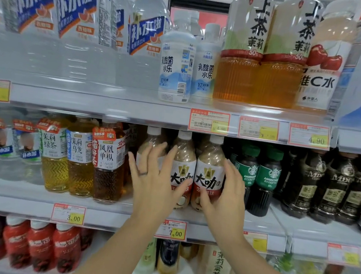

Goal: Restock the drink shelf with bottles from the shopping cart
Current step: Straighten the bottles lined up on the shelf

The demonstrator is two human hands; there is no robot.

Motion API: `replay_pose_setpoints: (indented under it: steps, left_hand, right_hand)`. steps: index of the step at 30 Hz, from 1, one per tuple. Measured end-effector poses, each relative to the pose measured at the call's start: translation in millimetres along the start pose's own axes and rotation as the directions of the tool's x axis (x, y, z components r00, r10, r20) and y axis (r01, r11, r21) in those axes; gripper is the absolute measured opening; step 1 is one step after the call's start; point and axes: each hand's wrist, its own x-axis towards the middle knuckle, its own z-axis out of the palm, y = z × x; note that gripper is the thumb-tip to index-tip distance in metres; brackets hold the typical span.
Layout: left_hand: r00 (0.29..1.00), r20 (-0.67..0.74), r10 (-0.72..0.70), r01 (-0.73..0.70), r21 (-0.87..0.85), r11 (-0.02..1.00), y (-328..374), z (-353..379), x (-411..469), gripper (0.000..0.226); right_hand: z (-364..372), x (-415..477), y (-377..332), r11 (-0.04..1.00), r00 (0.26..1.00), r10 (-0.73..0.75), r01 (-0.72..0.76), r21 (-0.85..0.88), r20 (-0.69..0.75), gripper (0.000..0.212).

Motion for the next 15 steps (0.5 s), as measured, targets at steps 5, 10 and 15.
replay_pose_setpoints:
  steps: [5,10,15]
  left_hand:
    - [0.996,0.087,-0.011,0.004,0.082,0.997,-1,-3,21,0.084]
    - [0.994,0.110,0.017,-0.026,0.081,0.996,-5,-2,20,0.084]
    - [0.995,0.096,0.041,-0.046,0.057,0.997,-7,-2,19,0.083]
  right_hand:
    - [3,19,1,0.943,0.965,-0.250,0.260,-0.207,0.075,0.065]
    - [3,17,13,0.972,0.972,-0.166,0.190,-0.141,0.169,0.070]
    - [4,18,14,0.970,0.971,-0.166,0.192,-0.148,0.174,0.070]
